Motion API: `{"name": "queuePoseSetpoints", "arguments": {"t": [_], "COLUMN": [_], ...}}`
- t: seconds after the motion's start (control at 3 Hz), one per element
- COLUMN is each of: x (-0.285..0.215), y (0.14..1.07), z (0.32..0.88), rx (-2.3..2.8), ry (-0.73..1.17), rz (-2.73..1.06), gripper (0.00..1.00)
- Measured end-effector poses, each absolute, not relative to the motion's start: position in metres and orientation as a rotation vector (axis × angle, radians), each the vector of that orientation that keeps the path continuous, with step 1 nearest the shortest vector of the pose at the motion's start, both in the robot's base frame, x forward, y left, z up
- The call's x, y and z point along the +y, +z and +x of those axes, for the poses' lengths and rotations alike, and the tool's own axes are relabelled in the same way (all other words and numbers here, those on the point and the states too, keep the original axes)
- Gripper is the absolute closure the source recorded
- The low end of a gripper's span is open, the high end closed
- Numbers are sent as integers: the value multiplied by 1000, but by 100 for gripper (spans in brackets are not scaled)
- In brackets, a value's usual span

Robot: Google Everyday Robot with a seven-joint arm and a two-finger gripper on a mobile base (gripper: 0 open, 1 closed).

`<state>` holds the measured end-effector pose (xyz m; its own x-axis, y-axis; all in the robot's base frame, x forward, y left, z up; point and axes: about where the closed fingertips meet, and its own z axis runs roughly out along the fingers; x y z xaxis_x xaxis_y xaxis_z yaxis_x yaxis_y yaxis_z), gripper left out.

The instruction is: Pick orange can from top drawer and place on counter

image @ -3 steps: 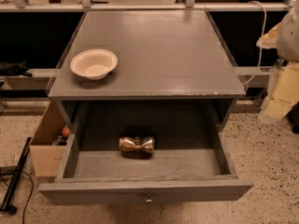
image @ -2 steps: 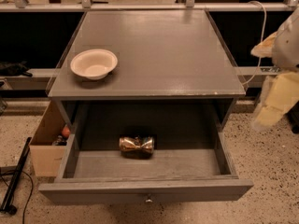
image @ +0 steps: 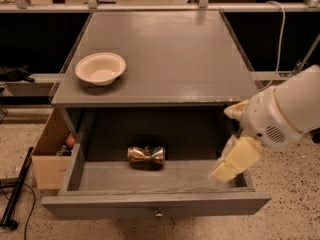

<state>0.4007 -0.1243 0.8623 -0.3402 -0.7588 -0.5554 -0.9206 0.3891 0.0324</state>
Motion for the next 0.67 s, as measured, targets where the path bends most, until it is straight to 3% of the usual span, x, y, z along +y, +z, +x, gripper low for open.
{"name": "queuePoseSetpoints", "arguments": {"t": [0.67], "x": [-106], "y": [862], "z": [398], "rx": [2179], "ry": [552], "rz": [-1368], "gripper": [0]}}
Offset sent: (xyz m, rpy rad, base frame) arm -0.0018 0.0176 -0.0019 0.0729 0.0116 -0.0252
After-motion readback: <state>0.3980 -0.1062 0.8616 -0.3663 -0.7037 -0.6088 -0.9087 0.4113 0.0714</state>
